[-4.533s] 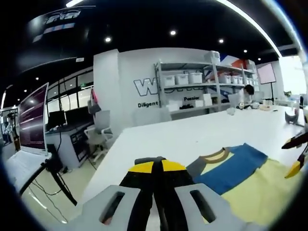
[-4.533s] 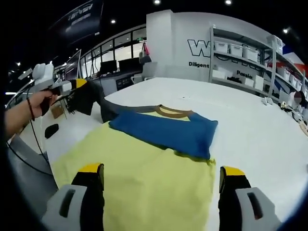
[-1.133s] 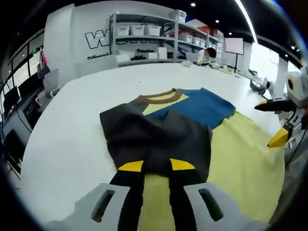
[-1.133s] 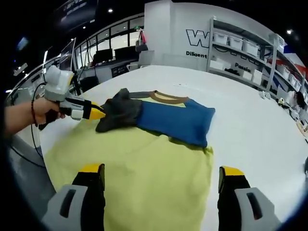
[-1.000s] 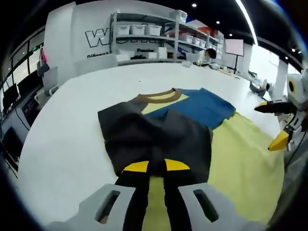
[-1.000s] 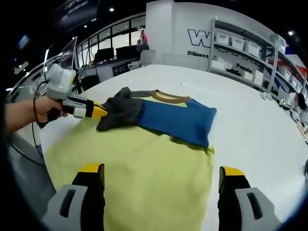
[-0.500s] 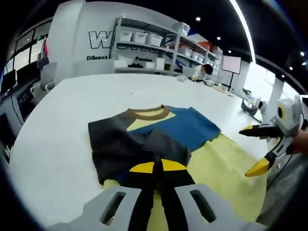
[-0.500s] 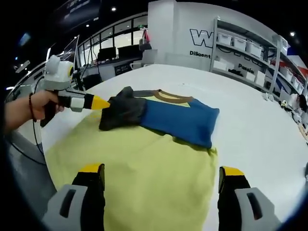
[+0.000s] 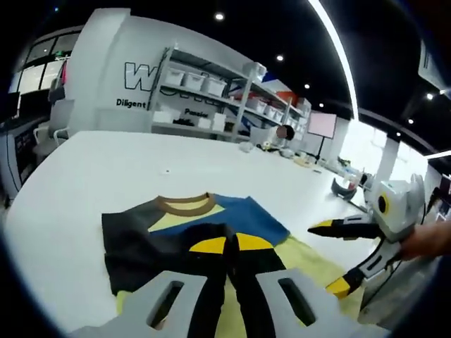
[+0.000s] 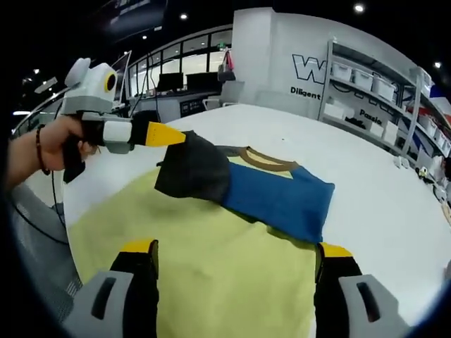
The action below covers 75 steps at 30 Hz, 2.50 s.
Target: Fold the garment on the visible template until the final outline fits inside the template.
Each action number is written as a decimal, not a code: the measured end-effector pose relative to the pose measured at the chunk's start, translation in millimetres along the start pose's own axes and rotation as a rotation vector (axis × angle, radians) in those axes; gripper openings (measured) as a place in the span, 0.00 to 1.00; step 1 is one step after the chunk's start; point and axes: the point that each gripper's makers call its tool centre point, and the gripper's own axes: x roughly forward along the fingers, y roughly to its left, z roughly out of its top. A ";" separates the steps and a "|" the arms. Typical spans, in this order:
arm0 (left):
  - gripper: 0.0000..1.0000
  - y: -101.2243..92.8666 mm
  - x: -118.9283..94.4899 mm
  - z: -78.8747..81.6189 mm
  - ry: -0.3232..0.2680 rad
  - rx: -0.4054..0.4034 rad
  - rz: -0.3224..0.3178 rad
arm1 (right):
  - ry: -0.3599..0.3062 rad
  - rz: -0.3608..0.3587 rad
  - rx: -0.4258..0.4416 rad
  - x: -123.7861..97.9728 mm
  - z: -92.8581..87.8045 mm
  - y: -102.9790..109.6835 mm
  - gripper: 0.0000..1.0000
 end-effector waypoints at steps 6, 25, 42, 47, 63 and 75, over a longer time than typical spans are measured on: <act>0.00 -20.3 8.5 8.4 -0.025 -0.053 -0.022 | -0.055 0.047 -0.074 15.6 30.3 23.9 0.78; 0.00 -44.1 29.7 18.7 -0.036 -0.096 -0.054 | -0.101 0.010 -0.165 35.7 52.8 11.8 0.00; 0.08 -2.6 9.6 12.0 0.002 0.095 0.064 | -0.074 -0.018 -0.017 40.7 44.2 -28.4 0.00; 0.10 27.0 -4.8 -18.1 0.100 0.184 0.147 | -0.065 -0.040 0.029 42.7 39.3 -43.2 0.00; 0.11 100.5 -22.3 -61.3 0.308 0.341 0.303 | -0.057 -0.071 0.044 51.3 39.3 -68.3 0.00; 0.10 123.3 -29.7 -69.0 0.322 0.413 0.344 | 0.025 -0.100 0.148 69.5 15.1 -89.6 0.00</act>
